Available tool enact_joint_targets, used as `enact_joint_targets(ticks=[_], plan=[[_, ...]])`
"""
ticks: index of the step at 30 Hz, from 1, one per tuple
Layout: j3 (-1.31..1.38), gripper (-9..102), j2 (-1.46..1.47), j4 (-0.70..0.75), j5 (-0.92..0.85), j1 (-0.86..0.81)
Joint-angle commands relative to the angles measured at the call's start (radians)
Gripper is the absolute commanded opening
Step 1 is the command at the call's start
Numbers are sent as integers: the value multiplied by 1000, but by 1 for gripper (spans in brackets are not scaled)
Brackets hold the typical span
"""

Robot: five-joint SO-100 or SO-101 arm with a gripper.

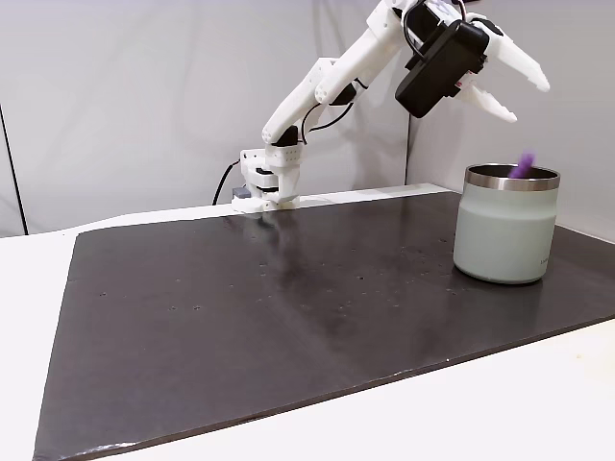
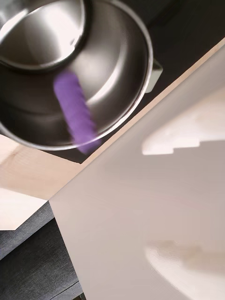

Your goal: Grasp a pengrip and put it in the cup.

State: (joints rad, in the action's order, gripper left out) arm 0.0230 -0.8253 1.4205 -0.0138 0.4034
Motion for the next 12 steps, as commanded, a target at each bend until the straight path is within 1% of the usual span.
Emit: enact_joint_targets(ticks=[1,12], plan=[[51,27,-17,3,-2,-9],[51,26,-17,9,-3,-11]])
